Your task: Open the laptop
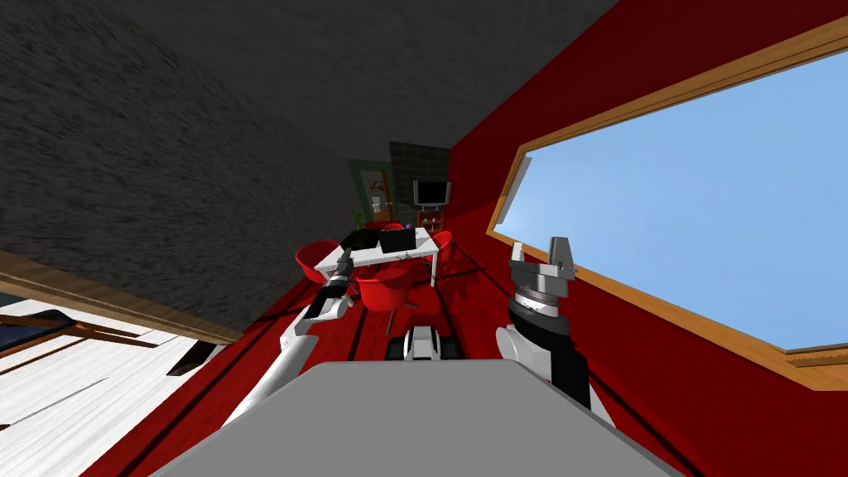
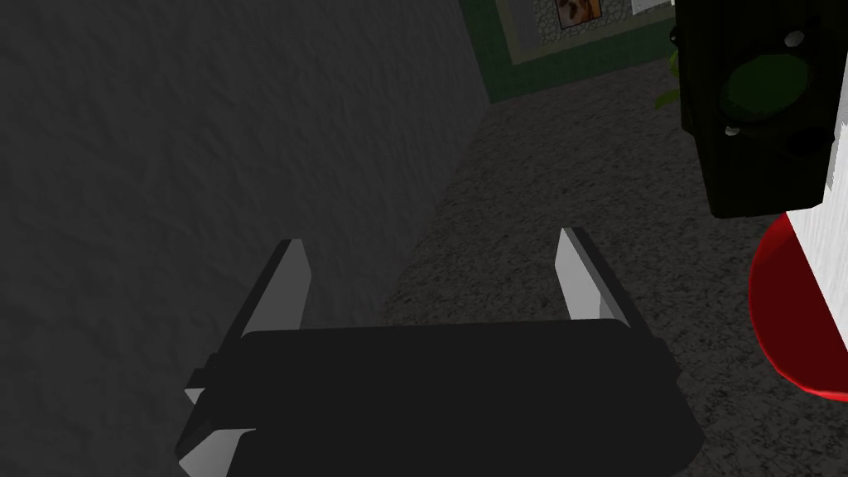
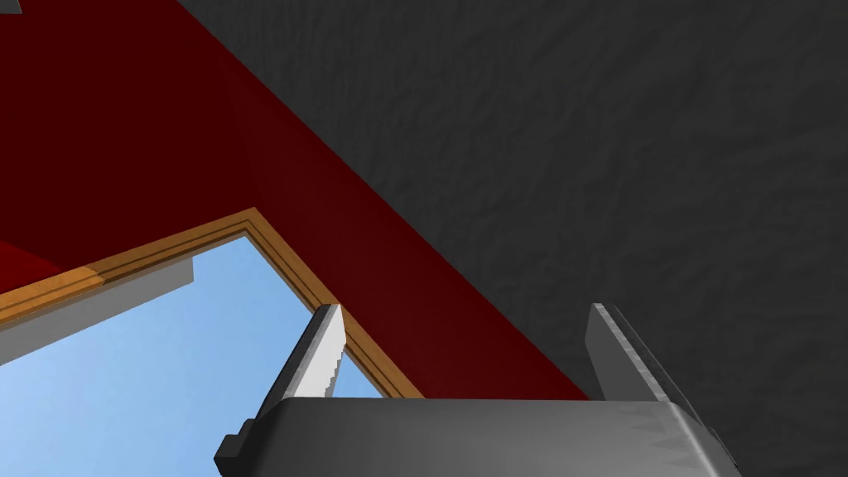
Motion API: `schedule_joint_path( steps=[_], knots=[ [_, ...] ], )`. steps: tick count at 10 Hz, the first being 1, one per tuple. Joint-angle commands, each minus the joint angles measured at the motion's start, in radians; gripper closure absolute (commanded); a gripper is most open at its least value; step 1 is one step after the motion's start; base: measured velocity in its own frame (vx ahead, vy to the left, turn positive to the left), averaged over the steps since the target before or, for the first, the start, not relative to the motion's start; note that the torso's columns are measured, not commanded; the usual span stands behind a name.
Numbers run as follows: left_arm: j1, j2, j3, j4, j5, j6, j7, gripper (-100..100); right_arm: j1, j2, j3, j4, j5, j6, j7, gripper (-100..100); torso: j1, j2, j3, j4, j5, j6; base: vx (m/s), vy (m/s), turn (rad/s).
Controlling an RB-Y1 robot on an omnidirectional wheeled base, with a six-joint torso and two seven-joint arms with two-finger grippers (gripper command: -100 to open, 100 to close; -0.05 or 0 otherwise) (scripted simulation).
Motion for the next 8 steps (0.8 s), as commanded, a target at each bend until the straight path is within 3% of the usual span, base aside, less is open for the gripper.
schedule_joint_path(
  steps=[1,2,5,6,8],
  knots=[
    [-0.054,0.028,0.023,0.069,0.029,0.019,-0.048,-100,0.0,0.0,0.0,0.0,0.0,0.0,0.0,0,0.0,0.0,0.0,0.0,0.0,-0.001,0.005,0.002,-0.239],
    [-0.054,0.028,0.023,0.091,0.029,0.019,-0.048,-100,0.0,0.0,0.0,0.0,0.0,0.0,0.0,0,0.0,0.0,0.0,0.0,0.0,0.0,0.005,0.005,-0.095],
    [-0.117,0.067,0.054,0.185,0.068,0.041,-0.106,-100,0.0,0.0,0.0,0.0,0.0,0.0,0.0,0,0.0,0.0,0.0,0.0,0.0,-0.001,0.006,0.004,-0.167],
    [-0.117,0.067,0.054,0.201,0.068,0.041,-0.106,-100,0.0,0.0,0.0,0.0,0.0,0.0,0.0,0,0.0,0.0,0.0,0.0,0.0,0.0,0.004,0.007,-0.087],
    [-0.18,0.105,0.084,0.281,0.107,0.063,-0.16,-100,0.0,0.0,0.0,0.0,0.0,0.0,0.0,0,0.0,0.0,0.0,0.0,0.0,0.0,0.008,0.004,-0.248]
  ],
)
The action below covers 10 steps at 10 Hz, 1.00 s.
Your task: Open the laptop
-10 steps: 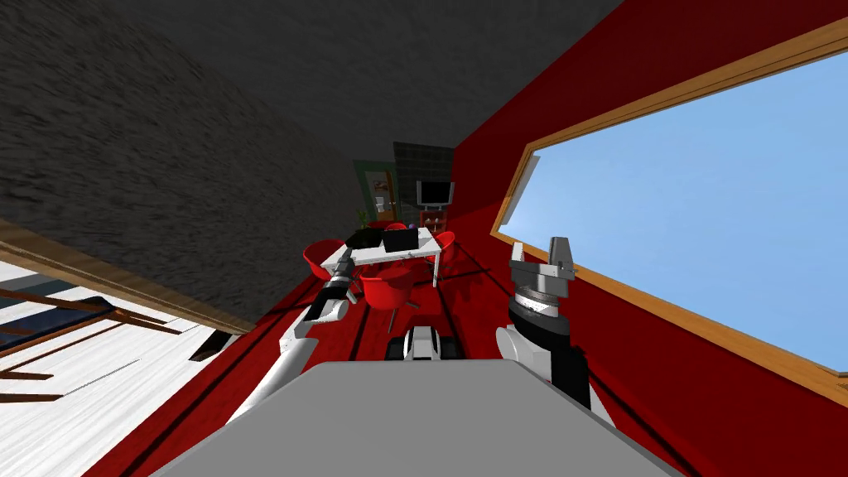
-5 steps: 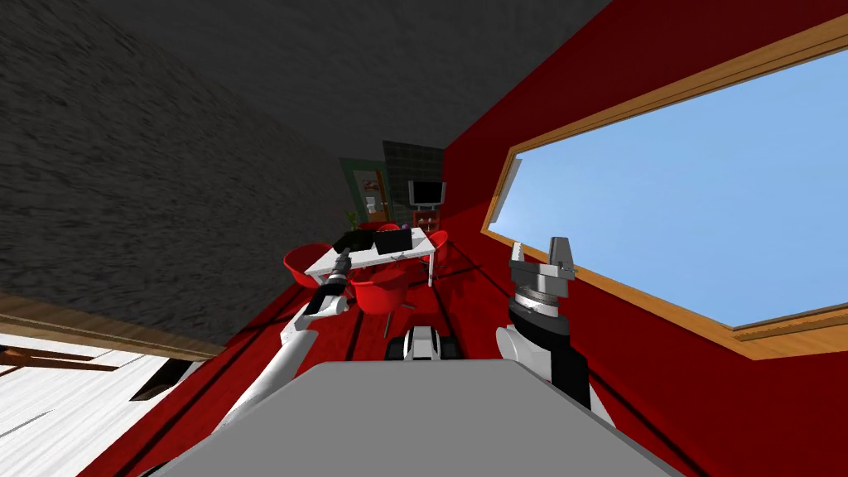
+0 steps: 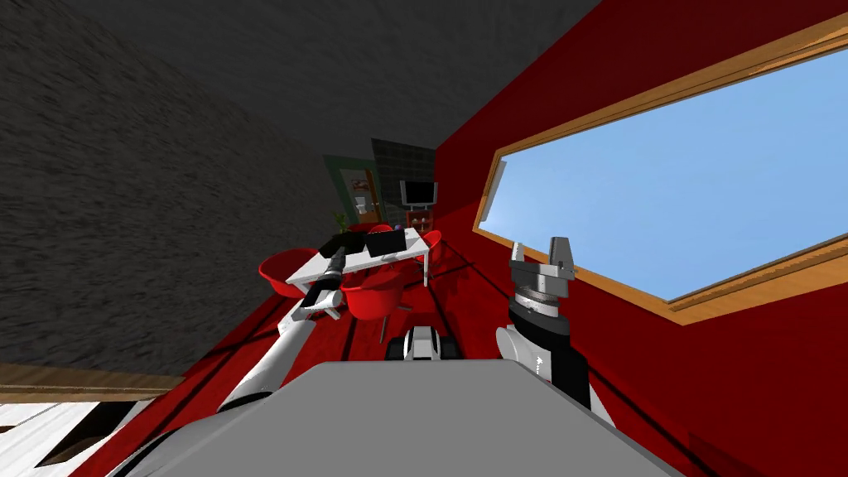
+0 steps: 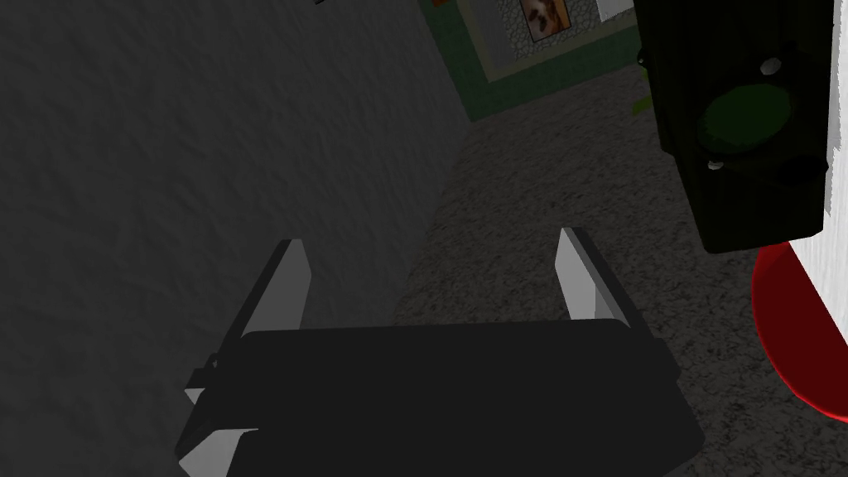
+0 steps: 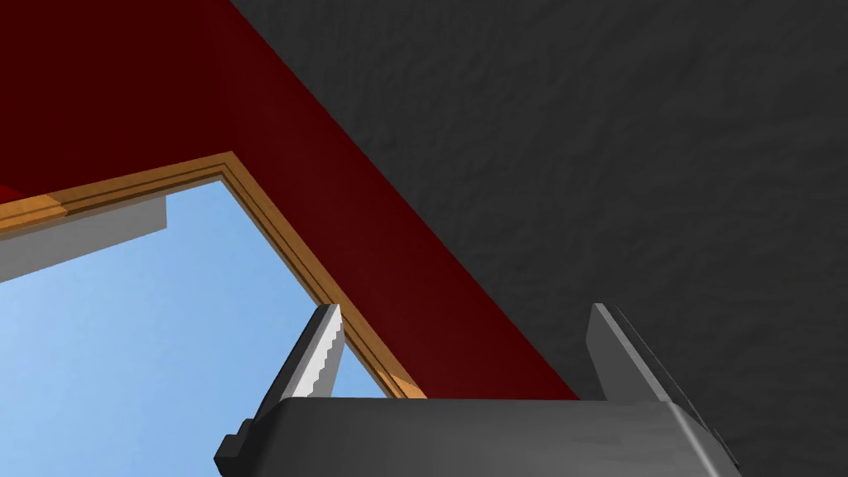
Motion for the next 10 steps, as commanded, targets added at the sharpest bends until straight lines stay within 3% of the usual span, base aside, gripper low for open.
schedule_joint_path(
  steps=[1,2,4,5,6,7,10],
  knots=[
    [-0.041,0.015,0.025,0.074,0.026,0.023,-0.053,-100,0.0,0.0,0.0,0.0,0.0,0.0,0.0,0,0.0,0.0,0.0,0.0,0.0,0.0,0.008,0.008,-0.106],
    [-0.041,0.015,0.025,0.081,0.026,0.023,-0.053,-100,0.0,0.0,0.0,0.0,0.0,0.0,0.0,0,0.0,0.0,0.0,0.0,0.0,-0.002,0.003,0.002,0.015],
    [-0.102,0.052,0.053,0.168,0.063,0.045,-0.108,-100,0.0,0.0,0.0,0.0,0.0,0.0,0.0,0,0.0,0.0,0.0,0.0,0.0,0.0,0.004,0.003,-0.24],
    [-0.102,0.052,0.053,0.191,0.063,0.045,-0.108,-100,0.0,0.0,0.0,0.0,0.0,0.0,0.0,0,0.0,0.0,0.0,0.0,0.0,0.0,0.005,0.008,-0.113],
    [-0.131,0.069,0.067,0.227,0.08,0.055,-0.134,-100,0.0,0.0,0.0,0.0,0.0,0.0,0.0,0,0.0,0.0,0.0,0.0,0.0,-0.001,0.004,0.004,-0.169],
    [-0.131,0.069,0.067,0.244,0.08,0.055,-0.134,-100,0.0,0.0,0.0,0.0,0.0,0.0,0.0,0,0.0,0.0,0.0,0.0,0.0,0.0,0.004,0.005,-0.095],
    [-0.186,0.103,0.093,0.342,0.113,0.076,-0.183,-100,0.0,0.0,0.0,0.0,0.0,0.0,0.0,0,0.0,0.0,0.0,0.0,0.0,-0.001,0.005,0.004,-0.146]
  ],
)
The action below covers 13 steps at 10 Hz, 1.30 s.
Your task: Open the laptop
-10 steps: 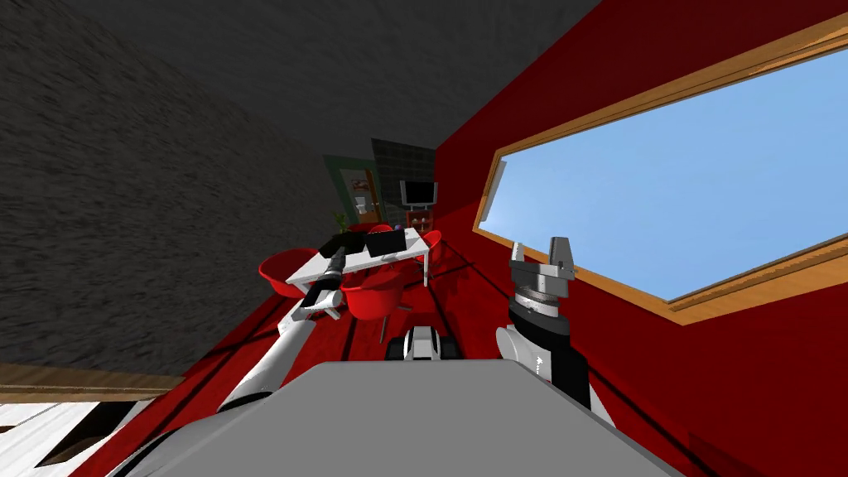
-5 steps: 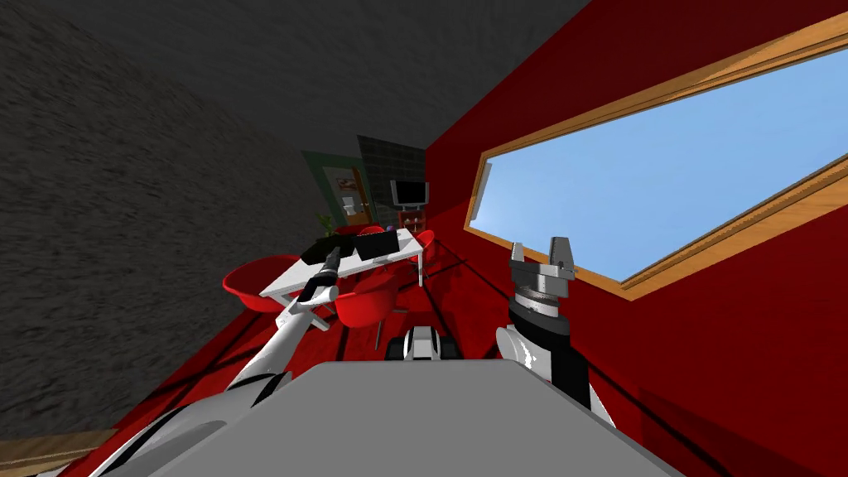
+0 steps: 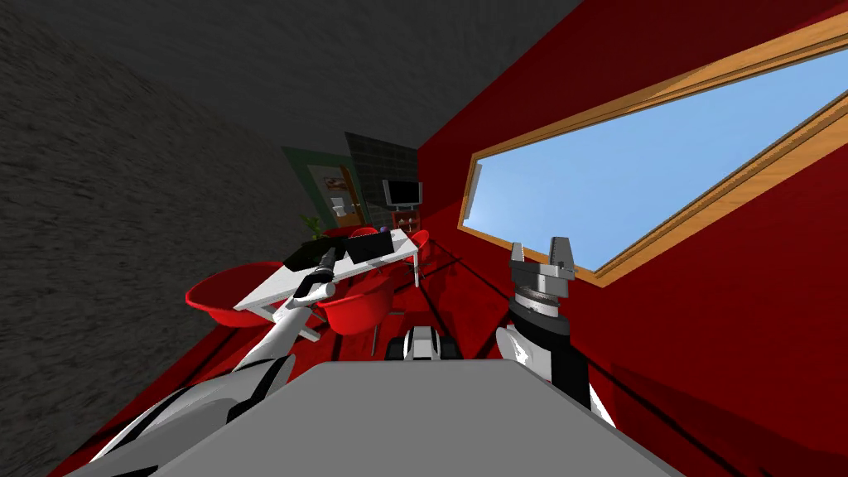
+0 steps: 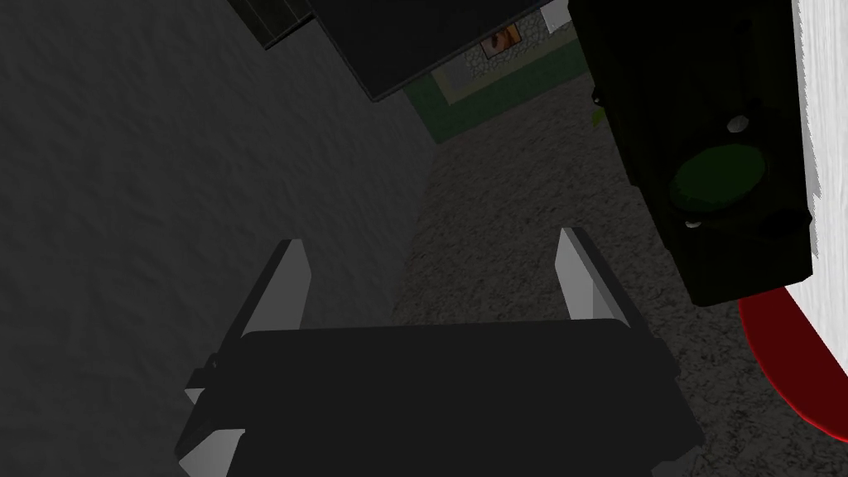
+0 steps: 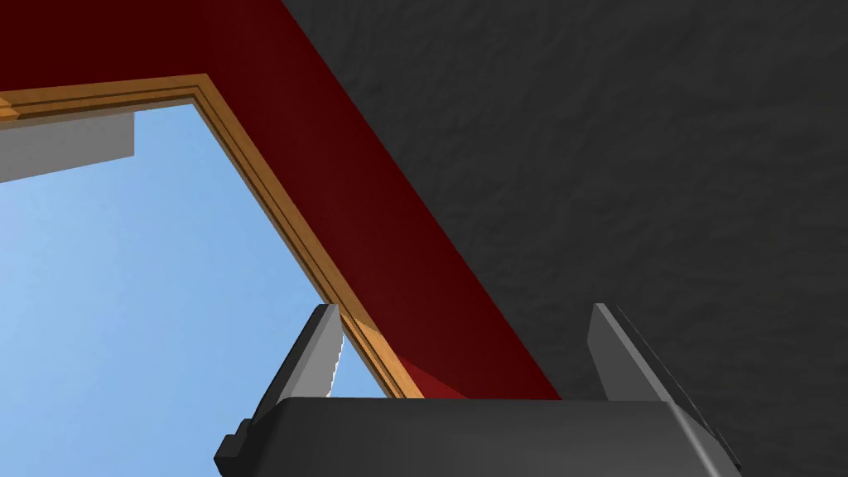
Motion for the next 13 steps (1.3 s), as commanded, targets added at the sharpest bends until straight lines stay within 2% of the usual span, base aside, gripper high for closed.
schedule_joint_path(
  steps=[1,2,3,5,6,9,10,12,13],
  knots=[
    [-0.05,0.034,0.03,0.095,0.035,0.026,-0.053,-100,0.0,0.0,0.0,0.0,0.0,0.0,0.0,0,0.0,0.0,0.0,0.0,0.0,0.001,0.005,0.006,-0.262],
    [-0.074,0.05,0.042,0.127,0.049,0.035,-0.075,-100,0.0,0.0,0.0,0.0,0.0,0.0,0.0,0,0.0,0.0,0.0,0.0,0.0,0.001,0.007,0.008,-0.256],
    [-0.074,0.05,0.042,0.145,0.049,0.035,-0.075,-100,0.0,0.0,0.0,0.0,0.0,0.0,0.0,0,0.0,0.0,0.0,0.0,0.0,0.001,0.006,0.008,-0.064],
    [-0.118,0.08,0.062,0.212,0.075,0.051,-0.114,-100,0.0,0.0,0.0,0.0,0.0,0.0,0.0,0,0.0,0.0,0.0,0.0,0.0,0.001,0.004,0.004,-0.156],
    [-0.118,0.08,0.062,0.227,0.075,0.051,-0.114,-100,0.0,0.0,0.0,0.0,0.0,0.0,0.0,0,0.0,0.0,0.0,0.0,0.0,0.001,0.003,0.007,-0.081],
    [-0.155,0.107,0.079,0.29,0.098,0.064,-0.147,-100,0.0,0.0,0.0,0.0,0.0,0.0,0.0,0,0.0,0.0,0.0,0.0,0.0,0.0,0.002,0.002,-0.097],
    [-0.155,0.107,0.079,0.293,0.098,0.064,-0.147,-100,0.0,0.0,0.0,0.0,0.0,0.0,0.0,0,0.0,0.0,0.0,0.0,0.0,0.001,0.002,0.003,-0.053],
    [-0.192,0.14,0.098,0.36,0.121,0.077,-0.182,-100,0.0,0.0,0.0,0.0,0.0,0.0,0.0,0,0.0,0.0,0.0,0.0,0.0,0.001,0.002,0.004,-0.143],
    [-0.2,0.147,0.101,0.373,0.126,0.08,-0.189,-100,0.0,0.0,0.0,0.0,0.0,0.0,0.0,0,0.0,0.0,0.0,0.0,0.0,0.001,0.005,0.007,-0.143]
  ],
)
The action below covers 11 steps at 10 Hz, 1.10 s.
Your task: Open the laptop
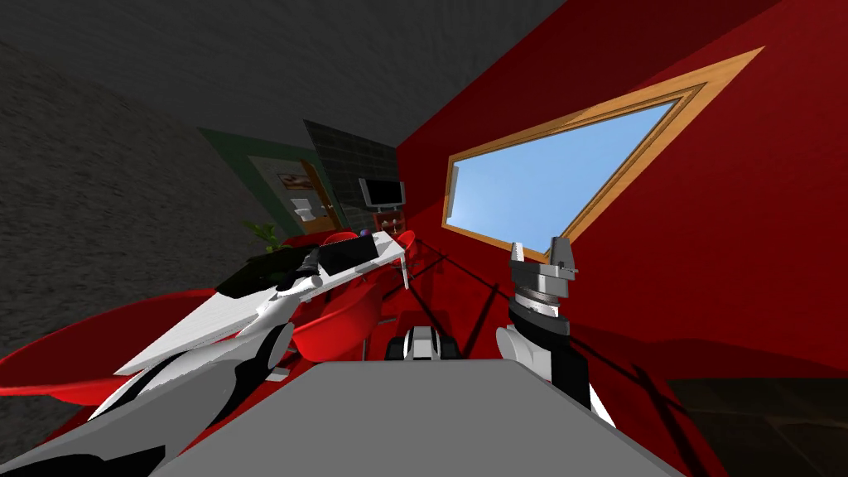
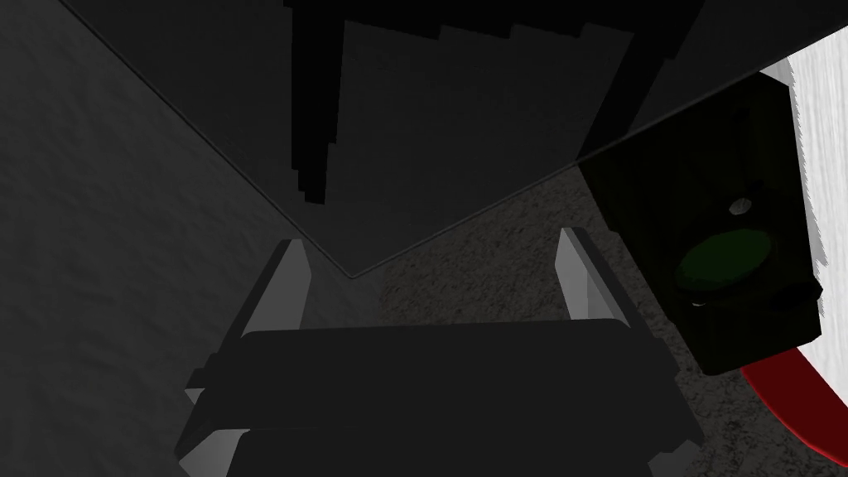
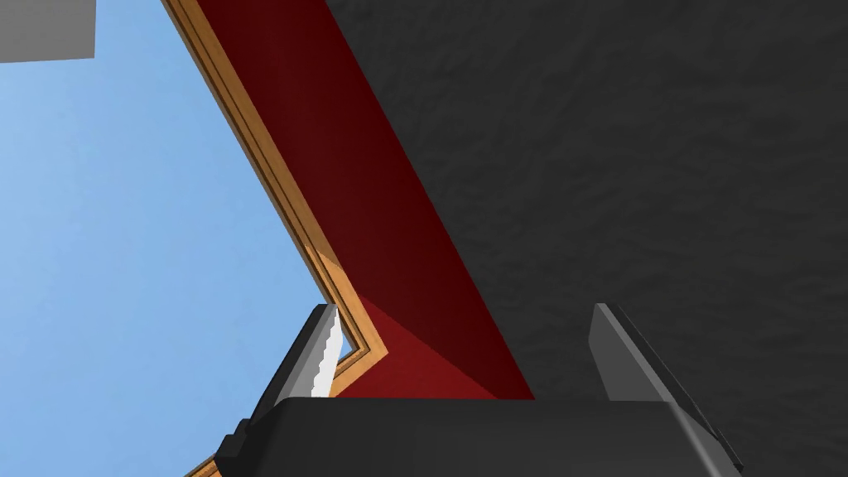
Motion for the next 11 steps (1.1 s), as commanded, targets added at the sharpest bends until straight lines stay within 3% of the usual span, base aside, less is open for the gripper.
schedule_joint_path(
  steps=[1,2,3,6,7,9,10,11],
  knots=[
    [-0.02,0.015,0.029,0.023,0.015,0.024,-0.039,-100,0.0,0.0,0.0,0.0,0.0,0.0,0.0,0,0.0,0.0,0.0,0.0,0.0,-0.001,0.004,0.005,-0.054],
    [-0.01,0.011,0.029,0.006,0.014,0.026,-0.034,-100,0.0,0.0,0.0,0.0,0.0,0.0,0.0,0,0.0,0.0,0.0,0.0,0.0,-0.001,0.0,0.0,0.0],
    [-0.019,0.017,0.016,0.021,-0.036,0.016,0.014,-100,0.0,0.0,0.0,0.0,0.0,0.0,0.0,0,0.0,0.0,0.0,0.0,0.0,-0.001,0.04,-0.009,0.125],
    [-0.027,0.022,0.003,0.035,-0.12,0.006,0.098,-100,0.0,0.0,0.0,0.0,0.0,0.0,0.0,0,0.0,-0.002,-0.001,-0.001,0.0,-0.001,0.073,-0.02,0.111],
    [-0.027,0.022,0.003,0.035,-0.127,0.006,0.119,-100,0.0,0.0,0.0,0.0,0.0,0.0,0.0,0,0.0,-0.001,-0.001,0.0,0.0,0.0,0.031,-0.015,-0.003],
    [-0.035,0.027,-0.009,0.048,-0.196,-0.005,0.179,-100,0.0,0.0,0.0,0.0,0.0,0.0,0.0,0,0.0,0.0,0.0,0.0,0.0,0.0,0.045,-0.018,0.104],
    [-0.035,0.027,-0.009,0.048,-0.198,-0.005,0.196,-100,0.0,0.0,0.0,0.0,0.0,0.0,0.0,0,0.0,0.0,0.0,0.0,0.0,0.0,0.024,-0.011,0.008],
    [-0.043,0.032,-0.022,0.061,-0.242,-0.015,0.234,-100,0.0,0.0,0.0,0.0,0.0,0.0,0.0,0,0.0,0.001,0.0,0.0,0.0,0.0,0.049,-0.017,0.121]
  ],
)
